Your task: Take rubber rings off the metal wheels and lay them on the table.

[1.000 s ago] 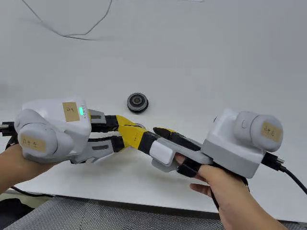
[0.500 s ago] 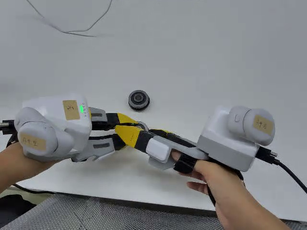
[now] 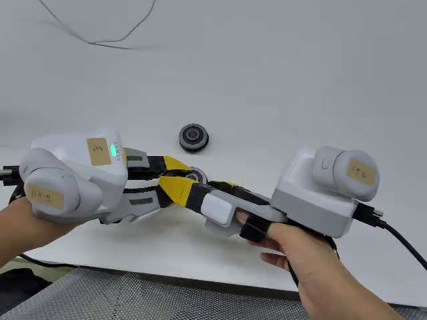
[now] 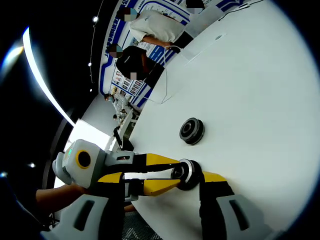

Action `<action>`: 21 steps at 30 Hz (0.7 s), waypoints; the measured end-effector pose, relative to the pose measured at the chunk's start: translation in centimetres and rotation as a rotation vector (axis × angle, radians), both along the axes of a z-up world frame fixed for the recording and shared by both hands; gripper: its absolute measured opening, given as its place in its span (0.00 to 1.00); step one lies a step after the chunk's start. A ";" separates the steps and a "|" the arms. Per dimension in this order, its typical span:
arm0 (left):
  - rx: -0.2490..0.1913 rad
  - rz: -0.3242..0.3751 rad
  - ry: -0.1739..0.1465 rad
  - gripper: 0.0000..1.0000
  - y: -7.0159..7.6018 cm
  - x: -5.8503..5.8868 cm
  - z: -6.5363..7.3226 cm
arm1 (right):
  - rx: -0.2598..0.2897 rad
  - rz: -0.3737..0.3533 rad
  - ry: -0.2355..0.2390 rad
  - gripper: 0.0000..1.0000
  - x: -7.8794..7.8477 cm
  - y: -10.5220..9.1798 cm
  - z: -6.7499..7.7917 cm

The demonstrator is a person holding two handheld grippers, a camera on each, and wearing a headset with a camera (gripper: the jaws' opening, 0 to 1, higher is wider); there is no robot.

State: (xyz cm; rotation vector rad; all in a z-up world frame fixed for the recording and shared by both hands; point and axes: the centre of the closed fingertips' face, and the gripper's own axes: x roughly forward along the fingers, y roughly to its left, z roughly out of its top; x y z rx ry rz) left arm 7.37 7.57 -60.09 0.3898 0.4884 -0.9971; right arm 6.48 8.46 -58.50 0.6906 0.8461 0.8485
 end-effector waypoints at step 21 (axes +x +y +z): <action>-0.005 0.003 0.000 0.14 0.0 0.0 0.1 | 0.073 -0.014 0.090 0.52 0.0 -0.6 0.0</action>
